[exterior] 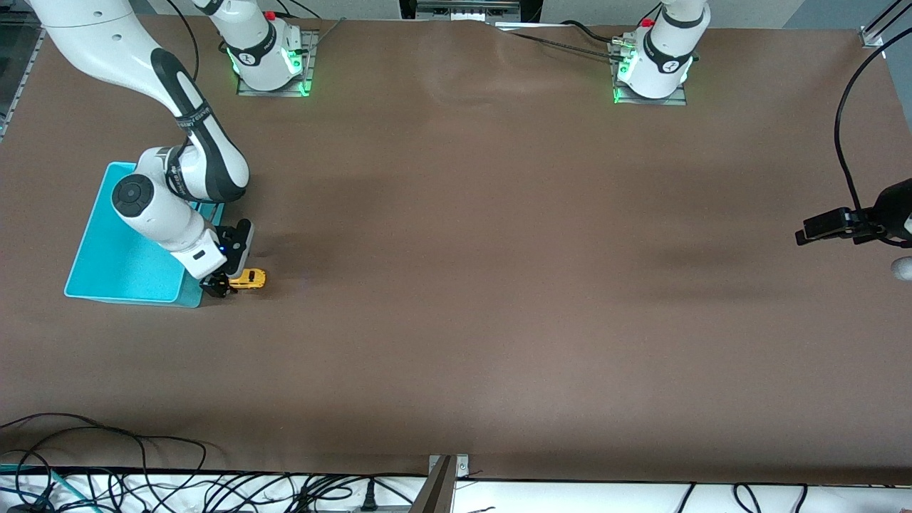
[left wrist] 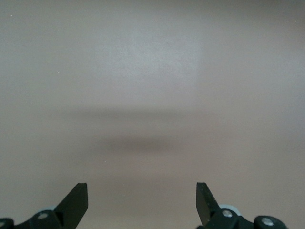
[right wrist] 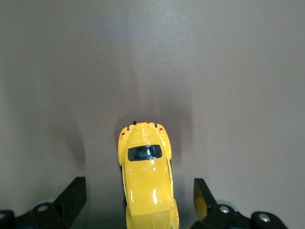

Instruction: Wind up and store yellow beetle car

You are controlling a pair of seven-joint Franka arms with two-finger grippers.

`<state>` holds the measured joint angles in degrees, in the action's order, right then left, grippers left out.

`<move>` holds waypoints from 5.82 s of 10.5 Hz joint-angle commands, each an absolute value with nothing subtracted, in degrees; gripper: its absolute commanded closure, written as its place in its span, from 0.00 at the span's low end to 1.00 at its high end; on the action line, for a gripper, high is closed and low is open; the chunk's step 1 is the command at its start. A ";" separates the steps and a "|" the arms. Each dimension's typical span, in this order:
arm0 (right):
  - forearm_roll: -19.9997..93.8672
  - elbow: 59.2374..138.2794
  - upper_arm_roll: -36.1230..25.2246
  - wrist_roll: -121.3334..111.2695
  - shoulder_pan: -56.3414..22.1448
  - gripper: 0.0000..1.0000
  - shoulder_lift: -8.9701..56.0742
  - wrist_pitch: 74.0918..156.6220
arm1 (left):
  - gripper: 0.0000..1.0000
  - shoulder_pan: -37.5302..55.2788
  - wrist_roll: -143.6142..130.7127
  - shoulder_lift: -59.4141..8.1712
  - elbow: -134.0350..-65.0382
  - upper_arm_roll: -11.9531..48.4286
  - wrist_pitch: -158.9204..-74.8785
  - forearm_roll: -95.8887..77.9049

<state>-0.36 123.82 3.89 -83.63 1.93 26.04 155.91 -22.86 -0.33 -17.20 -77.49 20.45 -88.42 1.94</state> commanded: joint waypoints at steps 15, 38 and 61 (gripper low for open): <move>-0.44 123.66 8.70 -86.47 2.90 1.00 4.15 122.28 | 0.00 -23.03 1.05 -16.17 -77.52 20.21 -87.19 0.88; -0.70 133.50 8.44 -147.39 34.45 1.00 13.80 139.12 | 0.00 -22.68 1.14 -16.35 -77.43 20.22 -87.36 0.26; 1.14 119.27 18.37 -117.03 30.70 0.00 0.91 116.19 | 0.00 -21.80 1.05 -16.52 -77.43 20.04 -87.80 0.35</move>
<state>0.48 119.01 18.31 -123.16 33.25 5.66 118.19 -21.62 -0.32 -17.07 -77.49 20.30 -87.94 1.71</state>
